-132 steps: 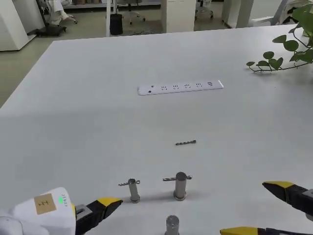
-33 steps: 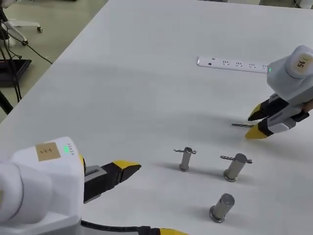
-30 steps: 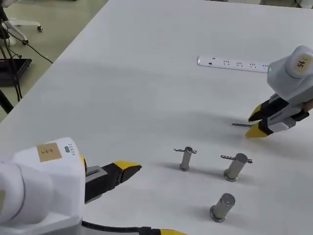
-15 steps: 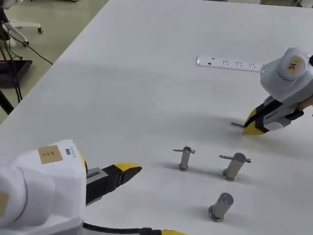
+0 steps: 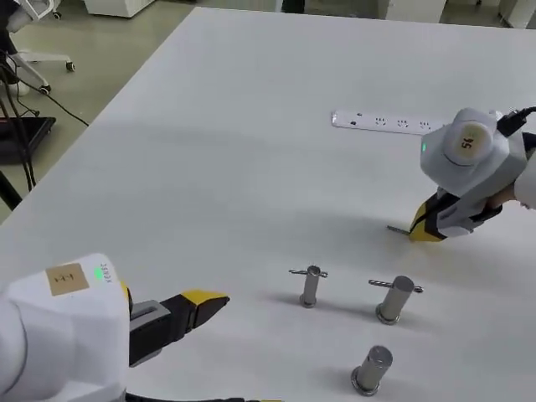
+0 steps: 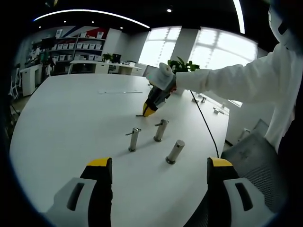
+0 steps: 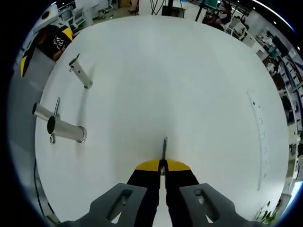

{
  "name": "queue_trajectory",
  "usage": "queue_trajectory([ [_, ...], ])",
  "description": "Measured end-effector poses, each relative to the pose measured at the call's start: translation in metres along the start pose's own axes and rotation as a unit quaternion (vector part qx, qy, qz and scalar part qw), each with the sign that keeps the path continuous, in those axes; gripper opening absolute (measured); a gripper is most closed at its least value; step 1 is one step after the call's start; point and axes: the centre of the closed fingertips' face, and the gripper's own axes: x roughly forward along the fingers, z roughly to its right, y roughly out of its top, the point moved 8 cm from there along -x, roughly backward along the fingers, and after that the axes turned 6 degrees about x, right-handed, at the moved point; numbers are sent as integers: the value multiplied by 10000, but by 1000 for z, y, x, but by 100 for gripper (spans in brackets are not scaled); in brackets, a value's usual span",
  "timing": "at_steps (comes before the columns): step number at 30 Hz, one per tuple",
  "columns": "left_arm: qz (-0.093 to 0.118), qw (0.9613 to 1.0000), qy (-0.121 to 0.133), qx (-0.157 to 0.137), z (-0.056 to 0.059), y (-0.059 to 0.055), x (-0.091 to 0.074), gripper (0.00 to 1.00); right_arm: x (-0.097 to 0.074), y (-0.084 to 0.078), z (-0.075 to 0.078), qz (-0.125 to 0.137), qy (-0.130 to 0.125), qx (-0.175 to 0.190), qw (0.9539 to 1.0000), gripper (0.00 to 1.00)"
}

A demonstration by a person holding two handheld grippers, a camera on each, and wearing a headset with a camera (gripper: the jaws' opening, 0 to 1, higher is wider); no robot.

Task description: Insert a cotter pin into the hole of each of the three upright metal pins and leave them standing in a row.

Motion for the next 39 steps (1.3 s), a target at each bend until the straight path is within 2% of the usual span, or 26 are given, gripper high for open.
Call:
queue_trajectory([
  [5,23,10000,23,-17,0,0,1,80,0,-1,-1,29,-40,-38,10000,0],
  [7,29,10000,23,-10,0,0,1,80,-1,-1,-2,-9,-127,485,9987,0],
  [13,2,10000,41,10,-3,1,-1,80,-4,-3,0,-28,-184,385,9991,0],
  [20,137,9998,141,-56,-12,3,-8,78,-24,-11,-4,151,-303,575,9978,0],
  [27,162,9997,169,-7,-15,7,-11,77,-53,-17,-16,448,-475,653,9957,0],
  [28,156,9997,165,6,-15,7,-11,77,-58,-15,-20,646,-459,744,9941,0],
  [30,139,9998,152,21,-15,9,-10,77,-66,-14,-23,754,-479,768,9930,0],
  [33,129,9998,153,28,-18,11,-9,76,-79,-11,-31,892,-600,633,9922,0],
  [39,173,9997,116,82,-20,21,-4,74,-95,-2,-49,1197,-719,387,9894,0],
])
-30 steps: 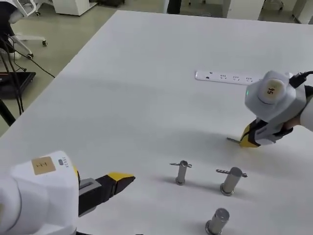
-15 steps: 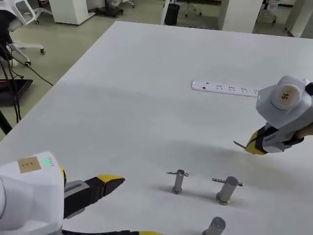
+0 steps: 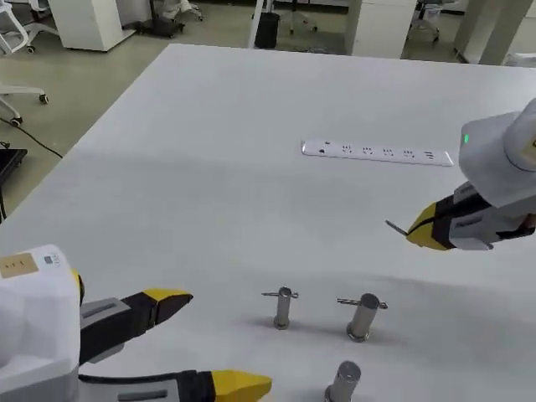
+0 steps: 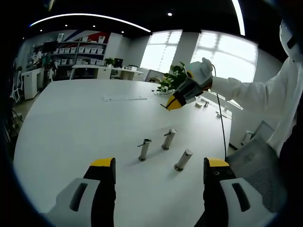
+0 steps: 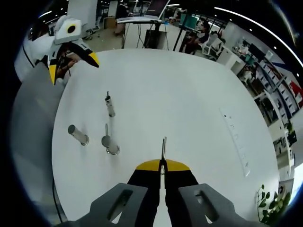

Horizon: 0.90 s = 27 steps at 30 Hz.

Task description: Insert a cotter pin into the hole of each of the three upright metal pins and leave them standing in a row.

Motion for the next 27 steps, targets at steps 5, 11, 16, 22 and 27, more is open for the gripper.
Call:
queue_trajectory([
  [5,-5,10000,-44,51,0,9,9,75,-7,7,-13,184,-70,-196,9996,0],
  [11,23,9995,-250,208,4,22,23,73,-15,12,-26,401,-99,-233,9989,0],
  [16,98,9990,-374,220,7,31,36,67,-19,16,-36,527,-126,-362,9979,0],
  [22,133,9981,-574,155,11,36,51,58,-27,20,-49,646,-176,-567,9961,0],
  [27,301,9969,-720,-32,14,44,61,52,-30,22,-55,666,-226,-754,9947,0],
])
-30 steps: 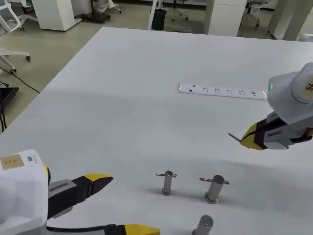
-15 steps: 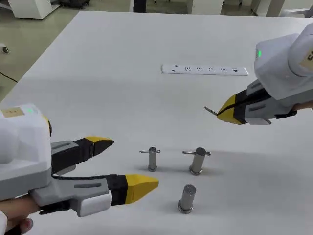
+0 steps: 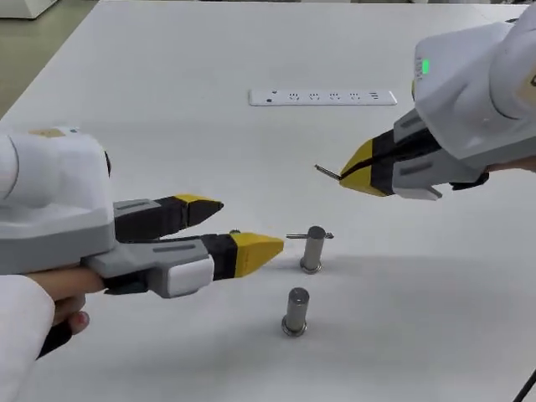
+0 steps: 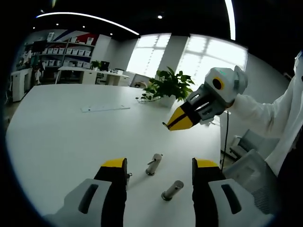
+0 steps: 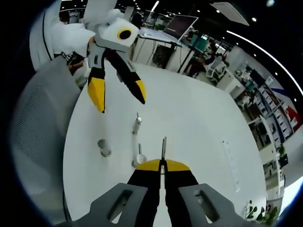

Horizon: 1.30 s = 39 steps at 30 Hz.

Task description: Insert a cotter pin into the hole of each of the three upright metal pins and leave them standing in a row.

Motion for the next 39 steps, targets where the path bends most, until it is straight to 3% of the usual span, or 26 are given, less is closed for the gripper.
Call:
queue_trajectory([
  [9,183,9991,-353,-145,5,12,20,40,2,7,-18,91,69,-311,9995,0],
  [15,183,9971,-546,-490,7,12,29,29,4,14,-31,130,72,-565,9983,0],
  [23,91,9959,-613,-665,9,9,32,19,5,19,-37,112,-23,-939,9955,0],
  [28,208,9938,-666,-870,10,10,33,13,6,23,-40,105,-55,-1116,9937,0],
  [39,206,9925,-637,-1020,9,8,36,6,5,30,-43,107,-114,-1355,9907,0],
])
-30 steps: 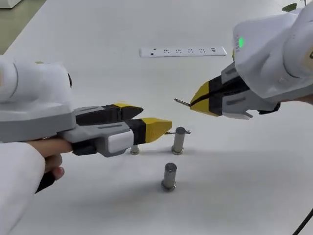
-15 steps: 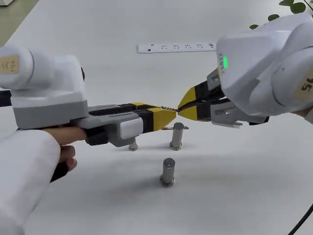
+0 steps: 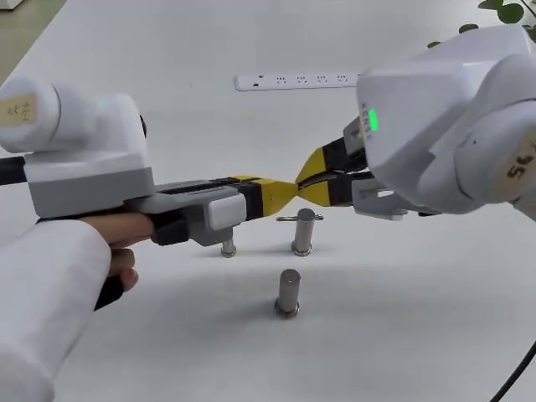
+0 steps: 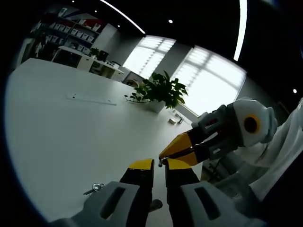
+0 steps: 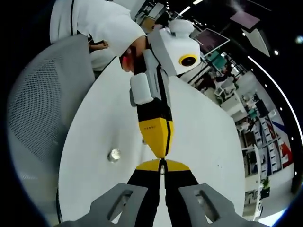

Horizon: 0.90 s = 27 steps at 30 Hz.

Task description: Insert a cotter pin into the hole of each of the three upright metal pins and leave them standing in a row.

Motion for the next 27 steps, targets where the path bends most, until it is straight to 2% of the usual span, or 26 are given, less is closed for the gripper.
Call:
queue_trajectory([
  [17,21,9998,-40,-218,-1,-1,0,2,-1,4,-1,-25,-1,-175,9998,0],
  [21,25,9999,-89,-135,0,-1,-2,0,-1,6,-1,-5,12,-211,9998,0],
  [27,47,9998,-61,-157,0,0,-5,0,0,7,0,27,10,-220,9998,0],
])
